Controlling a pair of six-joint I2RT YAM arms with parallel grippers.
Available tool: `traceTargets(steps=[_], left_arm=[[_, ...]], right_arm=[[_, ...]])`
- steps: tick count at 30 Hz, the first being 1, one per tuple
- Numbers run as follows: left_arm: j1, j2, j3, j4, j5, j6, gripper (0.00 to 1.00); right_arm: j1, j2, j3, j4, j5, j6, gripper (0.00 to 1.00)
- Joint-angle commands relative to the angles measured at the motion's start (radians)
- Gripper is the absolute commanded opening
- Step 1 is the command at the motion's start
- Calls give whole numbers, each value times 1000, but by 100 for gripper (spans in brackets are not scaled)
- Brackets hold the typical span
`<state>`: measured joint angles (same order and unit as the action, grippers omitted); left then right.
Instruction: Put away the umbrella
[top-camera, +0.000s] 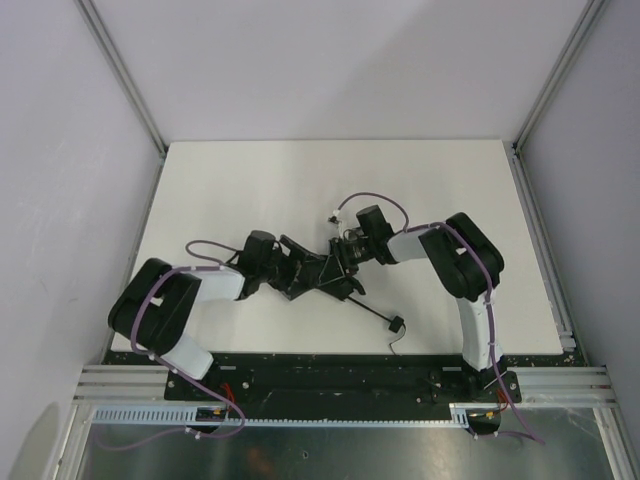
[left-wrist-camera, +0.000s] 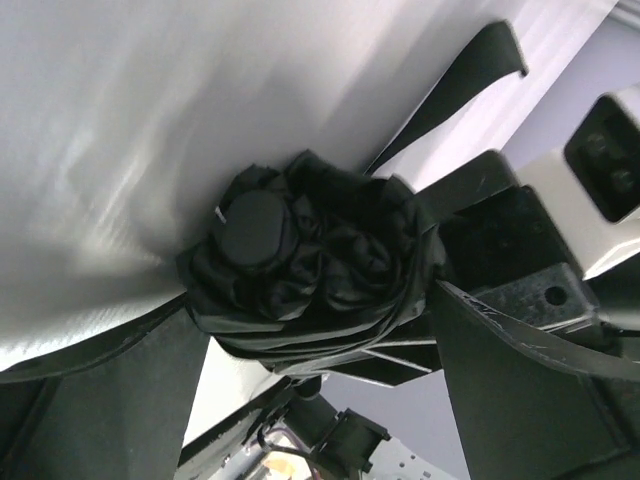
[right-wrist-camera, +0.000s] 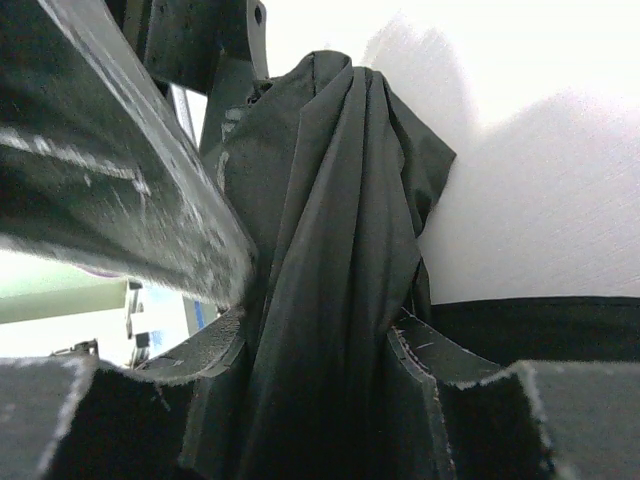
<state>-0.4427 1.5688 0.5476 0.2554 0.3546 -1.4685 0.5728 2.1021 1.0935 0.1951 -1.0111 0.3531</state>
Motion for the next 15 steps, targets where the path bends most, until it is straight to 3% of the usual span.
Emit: traceTargets(steps=[1, 7, 10, 12, 15], left_arm=[[-61, 36, -55, -76, -69, -96, 91], [-49, 94, -55, -45, -82, -29, 62], [-46, 81, -75, -24, -109, -7, 39], [-45, 82, -70, -23, -113, 19, 16], [-42, 100, -65, -30, -95, 37, 3]], right_arm=[[10, 22, -62, -116, 149, -20, 0], [46, -31, -64, -107, 154, -72, 0], [74, -78, -67, -121, 166, -115, 0], [87, -106, -70, -129, 184, -132, 0], [93, -139, -71, -134, 204, -140, 0]])
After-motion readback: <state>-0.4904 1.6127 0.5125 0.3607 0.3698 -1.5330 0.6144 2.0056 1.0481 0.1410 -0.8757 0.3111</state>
